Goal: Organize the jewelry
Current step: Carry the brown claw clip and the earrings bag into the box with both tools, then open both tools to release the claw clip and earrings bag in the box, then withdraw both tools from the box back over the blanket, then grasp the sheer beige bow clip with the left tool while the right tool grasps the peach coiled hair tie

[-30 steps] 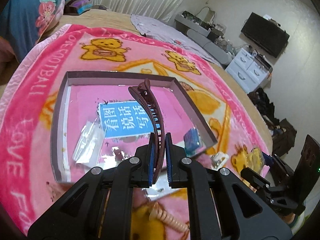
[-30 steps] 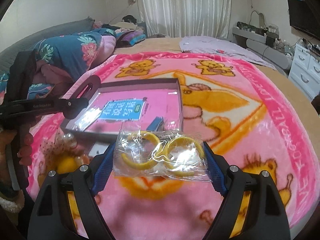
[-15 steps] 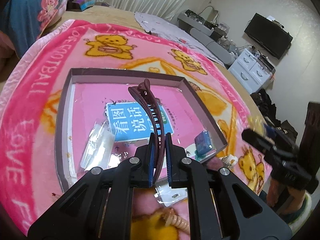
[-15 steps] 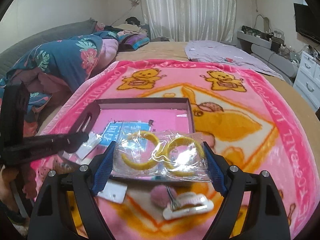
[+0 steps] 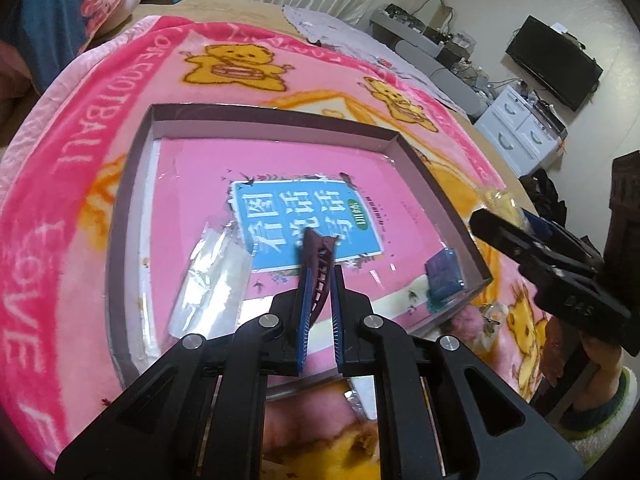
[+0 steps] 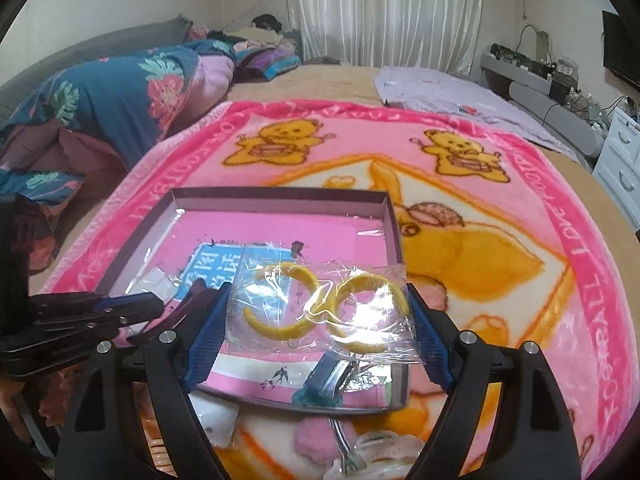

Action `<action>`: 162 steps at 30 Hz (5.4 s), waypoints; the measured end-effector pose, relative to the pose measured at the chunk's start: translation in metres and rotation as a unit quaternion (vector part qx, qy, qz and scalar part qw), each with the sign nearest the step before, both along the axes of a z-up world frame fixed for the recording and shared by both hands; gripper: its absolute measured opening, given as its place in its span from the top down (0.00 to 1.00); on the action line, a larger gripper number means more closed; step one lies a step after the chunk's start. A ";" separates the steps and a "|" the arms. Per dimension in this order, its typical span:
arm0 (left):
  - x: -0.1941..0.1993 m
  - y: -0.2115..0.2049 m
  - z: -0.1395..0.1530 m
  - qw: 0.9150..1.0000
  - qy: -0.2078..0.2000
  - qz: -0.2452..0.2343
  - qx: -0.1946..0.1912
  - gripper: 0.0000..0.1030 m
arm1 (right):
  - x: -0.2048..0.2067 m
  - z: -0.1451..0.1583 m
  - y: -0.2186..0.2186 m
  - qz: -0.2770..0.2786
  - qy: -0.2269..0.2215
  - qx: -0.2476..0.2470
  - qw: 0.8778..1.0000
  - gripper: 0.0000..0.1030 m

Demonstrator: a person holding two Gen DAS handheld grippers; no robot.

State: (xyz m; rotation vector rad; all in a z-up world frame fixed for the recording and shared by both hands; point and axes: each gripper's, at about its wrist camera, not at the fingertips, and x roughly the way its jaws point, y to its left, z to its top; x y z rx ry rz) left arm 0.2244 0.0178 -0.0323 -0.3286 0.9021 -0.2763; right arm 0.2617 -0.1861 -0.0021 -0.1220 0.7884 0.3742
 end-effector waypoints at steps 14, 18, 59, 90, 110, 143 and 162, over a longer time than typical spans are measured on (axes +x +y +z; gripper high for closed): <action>-0.006 0.030 0.010 0.999 -0.003 0.040 0.004 0.84 | 0.009 -0.046 0.038 0.037 0.059 -0.027 0.997 0.21; -0.011 0.036 0.014 0.999 -0.006 0.048 0.011 0.78 | 0.008 -0.049 0.046 0.039 0.064 -0.014 0.997 0.20; -0.076 0.067 0.093 0.988 -0.093 0.120 0.031 0.09 | -0.065 0.043 -0.020 -0.004 -0.002 0.088 0.996 0.05; -0.158 0.060 0.121 0.984 -0.120 0.128 0.030 0.09 | -0.138 0.087 -0.025 0.036 -0.058 0.087 0.994 0.05; -0.175 0.067 0.080 0.987 -0.063 0.138 0.059 0.09 | -0.167 0.056 -0.012 0.073 -0.035 0.050 0.996 0.05; -0.152 0.033 0.004 0.987 0.012 0.091 0.133 0.09 | -0.156 -0.041 0.043 0.122 0.049 -0.016 0.991 0.06; -0.124 0.034 -0.028 0.990 0.035 0.086 0.111 0.09 | -0.157 -0.060 0.066 0.161 0.057 -0.047 0.984 0.84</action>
